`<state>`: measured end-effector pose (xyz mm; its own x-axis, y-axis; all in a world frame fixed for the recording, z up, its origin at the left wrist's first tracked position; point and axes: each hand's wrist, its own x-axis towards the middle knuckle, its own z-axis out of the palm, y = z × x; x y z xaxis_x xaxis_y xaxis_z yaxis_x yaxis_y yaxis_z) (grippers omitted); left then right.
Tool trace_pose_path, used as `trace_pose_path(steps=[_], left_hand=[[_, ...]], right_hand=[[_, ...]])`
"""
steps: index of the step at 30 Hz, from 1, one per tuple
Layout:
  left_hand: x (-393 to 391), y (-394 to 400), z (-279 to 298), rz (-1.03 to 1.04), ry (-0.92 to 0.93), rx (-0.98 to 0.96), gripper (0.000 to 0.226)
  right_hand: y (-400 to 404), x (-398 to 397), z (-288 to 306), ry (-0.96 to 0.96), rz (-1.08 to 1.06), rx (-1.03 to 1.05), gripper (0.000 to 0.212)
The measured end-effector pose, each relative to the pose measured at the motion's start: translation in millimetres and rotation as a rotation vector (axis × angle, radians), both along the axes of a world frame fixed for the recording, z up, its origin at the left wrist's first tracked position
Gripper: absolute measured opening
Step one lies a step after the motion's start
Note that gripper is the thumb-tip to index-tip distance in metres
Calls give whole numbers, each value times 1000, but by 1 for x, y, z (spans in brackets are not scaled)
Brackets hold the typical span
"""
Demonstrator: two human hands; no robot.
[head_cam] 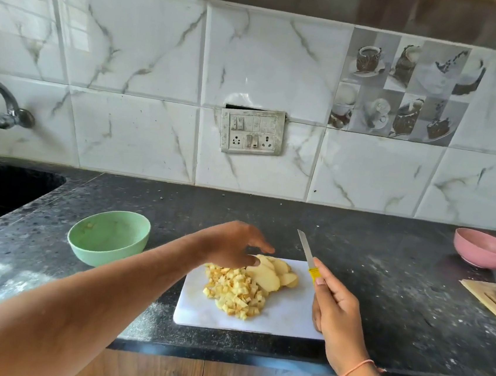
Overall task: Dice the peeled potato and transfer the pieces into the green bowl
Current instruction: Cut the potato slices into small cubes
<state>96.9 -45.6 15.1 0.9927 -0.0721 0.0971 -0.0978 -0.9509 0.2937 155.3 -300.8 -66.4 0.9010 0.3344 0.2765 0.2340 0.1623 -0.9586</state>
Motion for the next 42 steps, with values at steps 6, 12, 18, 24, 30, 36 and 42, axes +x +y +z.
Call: trace_pose_path(steps=[6, 12, 18, 24, 30, 36, 42], left_hand=[[10, -21, -9, -57, 15, 254, 48], [9, -25, -11, -75, 8, 349, 45], [10, -25, -8, -72, -69, 369, 30], [-2, -7, -2, 86, -131, 121, 21], [-43, 24, -42, 417, -335, -480, 47], [-111, 42, -103, 451, -340, -697, 38], [-127, 33, -97, 463, -268, -522, 44]], right_hand=[[0, 2, -3, -11, -12, -7, 37], [-1, 4, -4, -12, -1, -7, 36], [0, 6, -5, -10, -6, 0, 37], [0, 8, -8, 3, -6, 9, 38], [1, 6, -7, -27, -17, -6, 37], [2, 6, -7, -40, -37, -54, 37], [5, -4, -4, -131, -72, -249, 37]])
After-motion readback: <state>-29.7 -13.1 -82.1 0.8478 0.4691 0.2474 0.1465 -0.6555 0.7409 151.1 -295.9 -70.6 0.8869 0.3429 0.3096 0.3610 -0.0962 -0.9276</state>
